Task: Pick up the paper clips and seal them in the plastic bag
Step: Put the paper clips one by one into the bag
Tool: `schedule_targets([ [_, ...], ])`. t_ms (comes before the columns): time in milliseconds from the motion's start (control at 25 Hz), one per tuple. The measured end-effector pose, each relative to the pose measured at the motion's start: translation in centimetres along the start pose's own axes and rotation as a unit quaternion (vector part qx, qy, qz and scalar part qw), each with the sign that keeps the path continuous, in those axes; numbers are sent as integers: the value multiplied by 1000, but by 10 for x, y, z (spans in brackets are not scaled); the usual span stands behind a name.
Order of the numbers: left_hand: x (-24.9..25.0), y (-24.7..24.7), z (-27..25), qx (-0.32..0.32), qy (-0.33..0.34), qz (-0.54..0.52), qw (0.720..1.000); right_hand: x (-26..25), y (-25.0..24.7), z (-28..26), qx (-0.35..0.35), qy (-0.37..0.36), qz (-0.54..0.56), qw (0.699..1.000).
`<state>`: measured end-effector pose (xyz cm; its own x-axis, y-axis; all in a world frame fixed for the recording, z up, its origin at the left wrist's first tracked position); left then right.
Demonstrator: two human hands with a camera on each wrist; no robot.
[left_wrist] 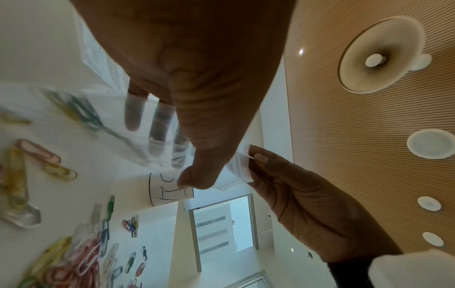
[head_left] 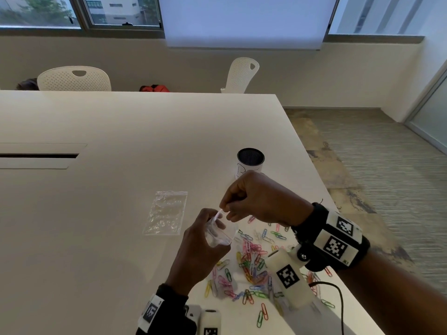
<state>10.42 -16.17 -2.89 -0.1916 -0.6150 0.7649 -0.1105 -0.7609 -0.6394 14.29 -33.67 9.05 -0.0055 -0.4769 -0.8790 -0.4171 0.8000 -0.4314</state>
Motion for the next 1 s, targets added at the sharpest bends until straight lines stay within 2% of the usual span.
schedule_targets([
  [120,1,-2,1,1,-1,-5,1000,8,-19,1,33,-4,10,999],
  [240,1,-6,1,8,0,-12,1000,41,-49,11,150,12,-55,987],
  [280,0,-7,1,11,0,-12,1000,57,-56,15,168,32,-86,981],
  [520,0,-12,1,15,9,-5,1000,148,-71,26,173,140,-235,946],
  [680,0,-10,2,11,10,1,1000,156,-70,22,102,151,-285,941],
  [800,2,-7,3,6,4,-6,1000,156,-59,15,66,132,-311,939],
  [1000,2,-4,3,3,1,-6,1000,147,-33,14,-6,61,-209,976],
])
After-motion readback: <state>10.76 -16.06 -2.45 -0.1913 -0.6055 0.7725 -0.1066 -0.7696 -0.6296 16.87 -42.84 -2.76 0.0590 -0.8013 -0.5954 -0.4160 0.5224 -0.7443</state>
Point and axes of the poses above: each hand's wrist, its own z-axis towards the middle knuckle, its own y-axis out of the palm, x = y × z, the point moved 1 cm from there along z, towards the middle knuckle, and after that the axes turned 9 degrees about z, right-handed, at the moved point
